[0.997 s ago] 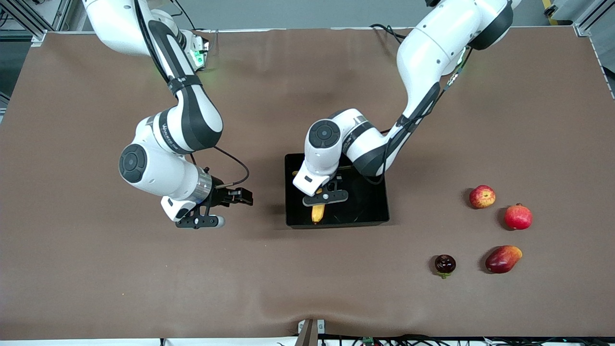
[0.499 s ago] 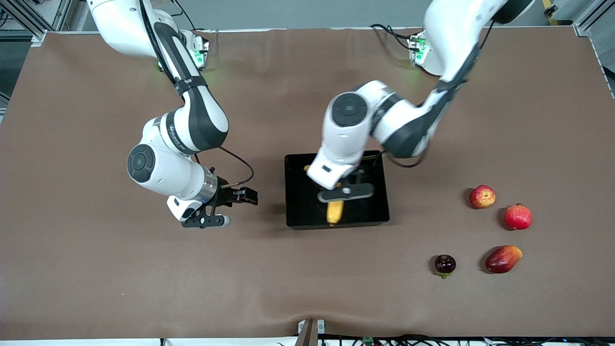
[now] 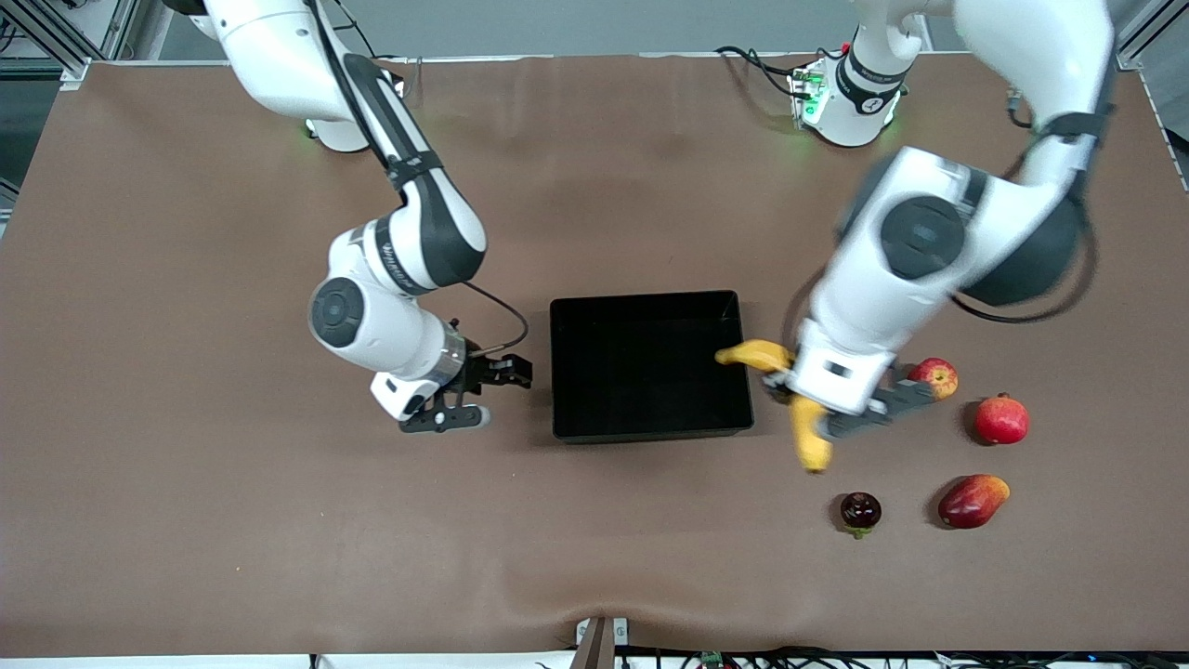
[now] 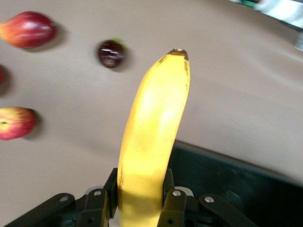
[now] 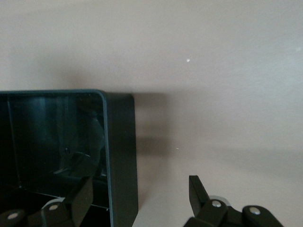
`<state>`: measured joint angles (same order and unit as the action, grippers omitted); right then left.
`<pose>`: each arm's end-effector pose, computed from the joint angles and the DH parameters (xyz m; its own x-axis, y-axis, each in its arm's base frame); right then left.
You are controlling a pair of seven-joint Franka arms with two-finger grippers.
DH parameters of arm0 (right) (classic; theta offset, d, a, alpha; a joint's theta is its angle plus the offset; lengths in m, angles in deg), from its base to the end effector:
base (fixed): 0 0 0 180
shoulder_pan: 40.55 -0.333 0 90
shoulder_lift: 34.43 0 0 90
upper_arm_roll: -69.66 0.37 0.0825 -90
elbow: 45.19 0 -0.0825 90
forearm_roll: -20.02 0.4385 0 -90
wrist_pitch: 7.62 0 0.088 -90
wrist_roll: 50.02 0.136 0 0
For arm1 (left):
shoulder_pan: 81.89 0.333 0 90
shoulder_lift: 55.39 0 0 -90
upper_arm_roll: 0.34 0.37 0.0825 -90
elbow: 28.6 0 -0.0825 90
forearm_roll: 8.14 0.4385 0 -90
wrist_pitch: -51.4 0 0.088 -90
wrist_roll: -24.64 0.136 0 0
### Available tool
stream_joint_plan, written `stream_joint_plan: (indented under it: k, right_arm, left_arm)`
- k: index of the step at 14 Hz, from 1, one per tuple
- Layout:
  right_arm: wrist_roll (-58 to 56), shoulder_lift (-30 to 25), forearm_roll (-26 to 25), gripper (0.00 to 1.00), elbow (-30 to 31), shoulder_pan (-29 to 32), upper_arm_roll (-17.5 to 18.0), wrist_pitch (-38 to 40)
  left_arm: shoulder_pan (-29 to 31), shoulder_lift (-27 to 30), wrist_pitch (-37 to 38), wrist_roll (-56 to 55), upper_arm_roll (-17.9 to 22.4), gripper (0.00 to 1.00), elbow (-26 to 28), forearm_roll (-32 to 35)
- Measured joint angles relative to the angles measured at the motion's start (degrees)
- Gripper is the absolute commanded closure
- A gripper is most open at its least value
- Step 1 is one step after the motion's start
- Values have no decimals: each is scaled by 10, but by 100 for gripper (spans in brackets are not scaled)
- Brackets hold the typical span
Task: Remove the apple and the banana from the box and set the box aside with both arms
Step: 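Lower the banana beside the other fruits and open the left gripper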
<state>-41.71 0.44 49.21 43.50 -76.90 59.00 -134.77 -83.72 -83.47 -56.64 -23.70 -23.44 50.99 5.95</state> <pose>0.6903 0.3865 0.2951 0.9989 0.0468 -0.0082 0.0418 -0.9478 -0.3161 0.7352 -0.2520 0.4532 0.9248 0.3742 0.0680 0.3752 -0.9270 -0.0006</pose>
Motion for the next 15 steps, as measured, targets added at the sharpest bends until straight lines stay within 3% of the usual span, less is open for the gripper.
stream_joint_plan:
  k: [4, 7, 10, 15]
  right_arm:
    - [1, 38, 0, 1, 3, -38, 1, -62]
    - [1, 45, 0, 10, 3, -49, 1, -65]
    - [1, 47, 0, 22, 4, -50, 1, -61]
    - [13, 60, 0, 31, 6, -66, 1, -59]
  left_arm:
    - [98, -9, -4, 2, 0, 100, 44, -2]
    - [141, -23, -35, -11, 0, 100, 75, -9]
    - [151, -65, -87, -49, 0, 100, 88, -9]
    - [146, -121, -123, -95, 0, 100, 92, 12]
